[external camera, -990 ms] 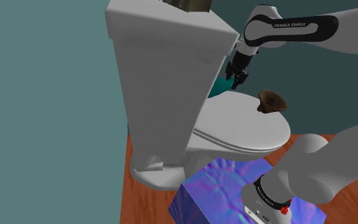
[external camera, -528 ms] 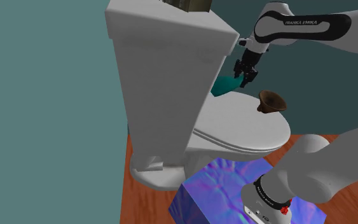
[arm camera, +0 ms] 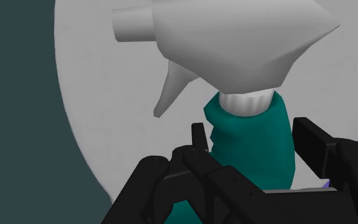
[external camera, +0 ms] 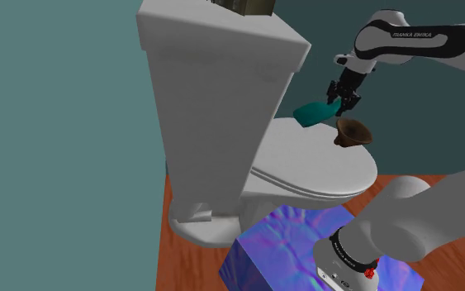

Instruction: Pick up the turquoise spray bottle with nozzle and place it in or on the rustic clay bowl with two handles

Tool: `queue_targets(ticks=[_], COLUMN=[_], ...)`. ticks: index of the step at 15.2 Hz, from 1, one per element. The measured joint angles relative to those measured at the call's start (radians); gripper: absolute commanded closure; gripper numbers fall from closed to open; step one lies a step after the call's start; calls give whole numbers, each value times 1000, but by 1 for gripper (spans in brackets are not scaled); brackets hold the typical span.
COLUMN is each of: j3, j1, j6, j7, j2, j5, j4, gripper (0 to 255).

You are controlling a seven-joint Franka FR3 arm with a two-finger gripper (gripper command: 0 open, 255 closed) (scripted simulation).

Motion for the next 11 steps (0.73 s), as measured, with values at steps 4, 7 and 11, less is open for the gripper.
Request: queue_targets(ticks=[4, 7, 11], j3=[-71, -128, -226], j1=[-29, -52, -62], j6=[-8, -11, -6], j7=[-97, -176, -298], j2=[13, 23, 84], j5=[-19, -32, -16], j4=[31, 53, 114], gripper=[255, 255, 255])
